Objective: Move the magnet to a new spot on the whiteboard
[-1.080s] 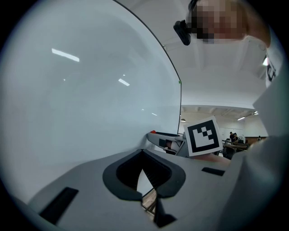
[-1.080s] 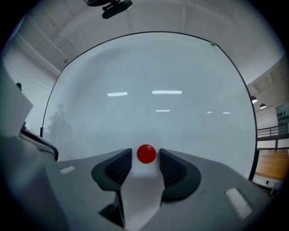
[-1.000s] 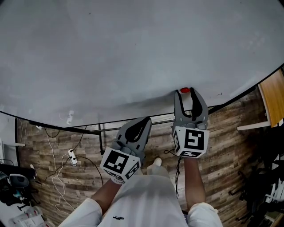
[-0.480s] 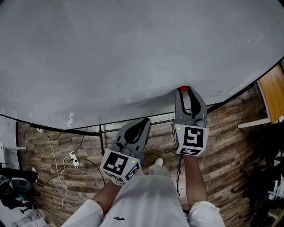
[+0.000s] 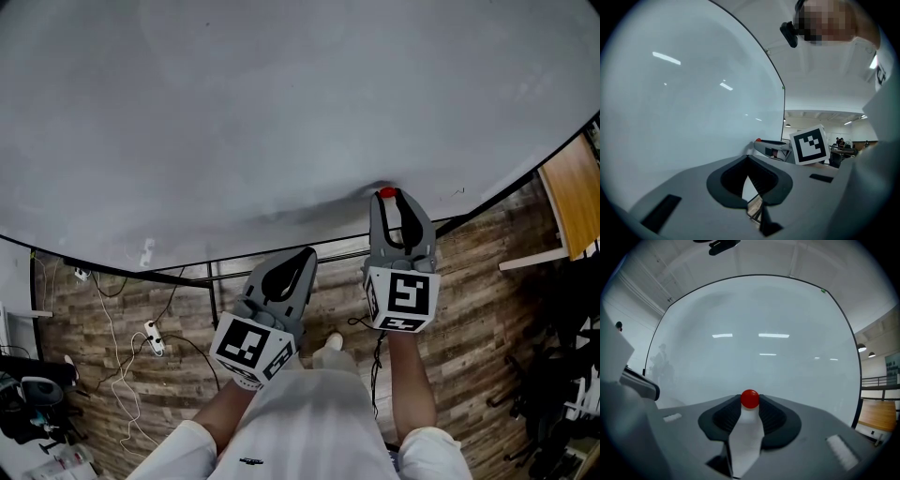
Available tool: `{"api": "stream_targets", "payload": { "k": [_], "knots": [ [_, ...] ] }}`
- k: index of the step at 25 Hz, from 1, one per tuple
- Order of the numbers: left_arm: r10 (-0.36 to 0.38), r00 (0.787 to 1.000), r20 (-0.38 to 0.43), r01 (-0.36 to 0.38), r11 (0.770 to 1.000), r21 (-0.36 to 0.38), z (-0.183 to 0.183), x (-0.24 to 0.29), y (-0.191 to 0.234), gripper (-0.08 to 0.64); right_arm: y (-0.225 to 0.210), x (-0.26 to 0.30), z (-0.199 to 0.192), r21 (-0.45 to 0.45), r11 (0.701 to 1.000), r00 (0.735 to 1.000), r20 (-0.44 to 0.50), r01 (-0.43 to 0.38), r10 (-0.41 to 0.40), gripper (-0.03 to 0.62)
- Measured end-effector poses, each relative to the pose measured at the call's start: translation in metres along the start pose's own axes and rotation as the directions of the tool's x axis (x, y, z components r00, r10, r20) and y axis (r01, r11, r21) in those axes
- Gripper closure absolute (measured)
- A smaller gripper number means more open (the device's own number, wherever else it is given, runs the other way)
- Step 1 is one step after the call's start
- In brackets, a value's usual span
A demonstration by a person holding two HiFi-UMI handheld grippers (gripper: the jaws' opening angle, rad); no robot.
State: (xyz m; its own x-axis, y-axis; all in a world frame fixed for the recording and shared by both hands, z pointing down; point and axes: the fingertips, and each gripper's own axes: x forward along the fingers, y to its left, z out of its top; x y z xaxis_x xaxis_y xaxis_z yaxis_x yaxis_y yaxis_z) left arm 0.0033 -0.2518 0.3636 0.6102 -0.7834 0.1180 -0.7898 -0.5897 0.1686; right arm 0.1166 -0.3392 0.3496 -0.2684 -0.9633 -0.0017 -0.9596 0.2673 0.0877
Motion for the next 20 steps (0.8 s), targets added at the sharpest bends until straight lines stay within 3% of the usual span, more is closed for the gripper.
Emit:
{"api": "stream_targets", "payload": {
  "k": [20],
  "knots": [
    [-0.043, 0.998, 0.054, 0.041, 0.999, 0.033, 0.017, -0.05, -0.023, 0.554, 0.027, -0.079, 0.027, -0.002, 1.0, 0.999, 0.035, -0.021, 0.021, 0.463]
  ]
}}
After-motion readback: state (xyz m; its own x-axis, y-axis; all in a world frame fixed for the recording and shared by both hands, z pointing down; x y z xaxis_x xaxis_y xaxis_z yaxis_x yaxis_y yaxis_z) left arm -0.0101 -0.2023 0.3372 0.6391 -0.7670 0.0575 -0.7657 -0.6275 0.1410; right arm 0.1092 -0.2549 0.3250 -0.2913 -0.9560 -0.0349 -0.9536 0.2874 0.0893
